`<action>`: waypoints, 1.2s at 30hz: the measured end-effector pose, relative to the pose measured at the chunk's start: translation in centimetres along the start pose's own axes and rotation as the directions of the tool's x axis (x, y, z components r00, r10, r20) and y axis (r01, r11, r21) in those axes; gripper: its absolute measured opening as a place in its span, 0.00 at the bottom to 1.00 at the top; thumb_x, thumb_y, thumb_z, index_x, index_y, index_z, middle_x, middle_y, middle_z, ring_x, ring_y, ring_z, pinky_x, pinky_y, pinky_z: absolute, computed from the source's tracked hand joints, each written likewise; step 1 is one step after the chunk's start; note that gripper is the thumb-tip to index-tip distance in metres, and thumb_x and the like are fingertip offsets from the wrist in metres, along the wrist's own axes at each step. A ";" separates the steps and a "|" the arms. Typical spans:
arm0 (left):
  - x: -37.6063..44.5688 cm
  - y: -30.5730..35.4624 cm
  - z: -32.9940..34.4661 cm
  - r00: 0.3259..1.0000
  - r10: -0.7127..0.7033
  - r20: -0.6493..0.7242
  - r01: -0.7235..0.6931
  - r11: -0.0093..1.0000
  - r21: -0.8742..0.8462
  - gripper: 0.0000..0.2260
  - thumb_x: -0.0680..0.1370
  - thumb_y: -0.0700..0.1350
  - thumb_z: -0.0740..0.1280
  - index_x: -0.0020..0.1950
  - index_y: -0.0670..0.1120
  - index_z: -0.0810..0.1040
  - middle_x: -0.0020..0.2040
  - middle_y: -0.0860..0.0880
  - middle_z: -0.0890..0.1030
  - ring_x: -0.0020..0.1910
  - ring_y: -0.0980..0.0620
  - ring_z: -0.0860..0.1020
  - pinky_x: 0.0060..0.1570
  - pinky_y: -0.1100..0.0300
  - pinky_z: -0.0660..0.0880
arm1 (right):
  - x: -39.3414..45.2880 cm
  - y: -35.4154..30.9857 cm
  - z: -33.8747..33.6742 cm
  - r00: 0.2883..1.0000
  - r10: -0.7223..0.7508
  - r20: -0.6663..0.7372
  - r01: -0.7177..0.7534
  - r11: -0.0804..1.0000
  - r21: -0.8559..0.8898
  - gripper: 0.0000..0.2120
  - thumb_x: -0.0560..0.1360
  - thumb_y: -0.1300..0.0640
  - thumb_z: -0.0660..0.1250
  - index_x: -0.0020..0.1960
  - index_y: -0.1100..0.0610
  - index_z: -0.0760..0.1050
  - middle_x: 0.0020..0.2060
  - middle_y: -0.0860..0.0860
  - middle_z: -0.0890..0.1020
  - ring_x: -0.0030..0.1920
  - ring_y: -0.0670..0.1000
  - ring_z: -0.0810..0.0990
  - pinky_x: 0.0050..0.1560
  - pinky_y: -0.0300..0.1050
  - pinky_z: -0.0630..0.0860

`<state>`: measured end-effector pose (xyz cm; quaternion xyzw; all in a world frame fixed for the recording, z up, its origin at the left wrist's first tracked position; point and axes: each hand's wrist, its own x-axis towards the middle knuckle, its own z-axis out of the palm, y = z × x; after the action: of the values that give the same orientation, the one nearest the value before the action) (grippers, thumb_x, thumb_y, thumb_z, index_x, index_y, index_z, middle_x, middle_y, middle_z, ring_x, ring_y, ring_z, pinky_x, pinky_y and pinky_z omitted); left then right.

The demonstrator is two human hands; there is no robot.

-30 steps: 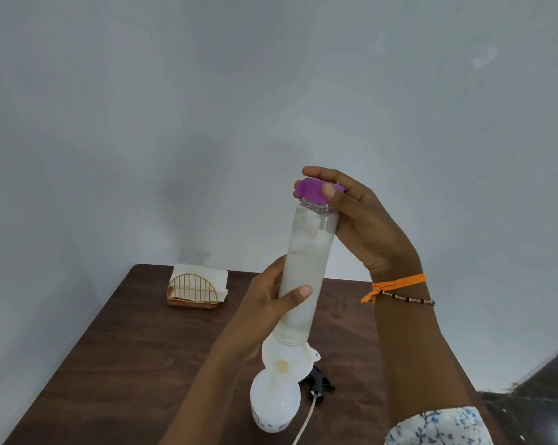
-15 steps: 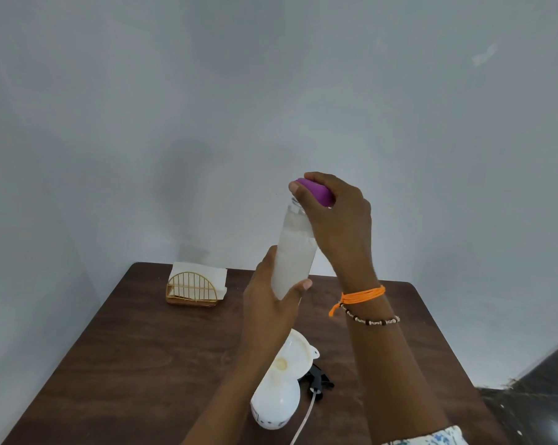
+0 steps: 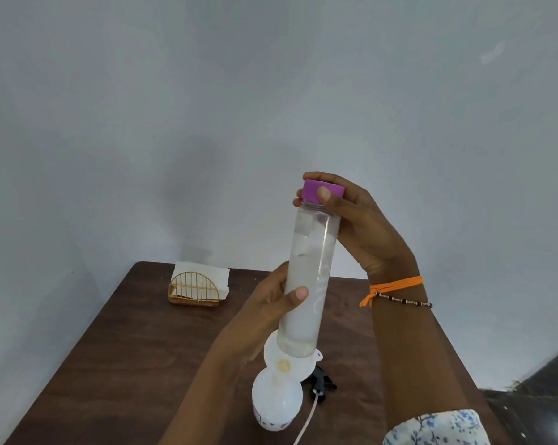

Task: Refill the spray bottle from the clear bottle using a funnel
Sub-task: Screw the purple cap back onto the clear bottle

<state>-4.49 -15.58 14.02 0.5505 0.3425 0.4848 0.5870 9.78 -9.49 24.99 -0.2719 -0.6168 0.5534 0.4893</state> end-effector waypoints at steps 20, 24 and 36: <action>1.4 -0.8 0.9 0.913 0.205 -0.353 -0.060 0.923 0.381 0.25 0.67 0.59 0.68 0.62 0.68 0.63 0.61 0.61 0.73 0.60 0.60 0.73 0.53 0.66 0.73 | -0.7 0.3 3.1 0.924 -0.113 -0.366 -0.072 0.888 -0.454 0.14 0.79 0.48 0.59 0.60 0.54 0.72 0.54 0.47 0.75 0.54 0.44 0.74 0.53 0.34 0.68; 1.6 -0.7 0.8 0.943 0.129 -0.305 -0.027 0.947 0.319 0.27 0.67 0.60 0.68 0.65 0.66 0.64 0.61 0.59 0.75 0.59 0.57 0.75 0.55 0.57 0.77 | -1.2 -0.3 1.7 0.959 0.000 -0.283 -0.033 0.993 -0.112 0.13 0.81 0.51 0.53 0.60 0.50 0.72 0.56 0.45 0.76 0.59 0.42 0.74 0.63 0.40 0.68; 1.6 -0.3 1.2 0.923 0.116 -0.366 -0.008 0.959 0.284 0.25 0.71 0.54 0.68 0.65 0.63 0.62 0.62 0.56 0.73 0.56 0.56 0.75 0.49 0.64 0.76 | -3.1 -1.0 1.0 0.895 -0.165 -0.415 0.109 0.982 -0.156 0.11 0.80 0.61 0.57 0.49 0.57 0.79 0.46 0.53 0.83 0.48 0.49 0.82 0.53 0.39 0.78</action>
<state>-2.87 -14.41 14.15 0.5337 0.4963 0.5478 0.4108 10.23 -12.85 25.14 -0.3728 -0.5468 0.4040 0.6315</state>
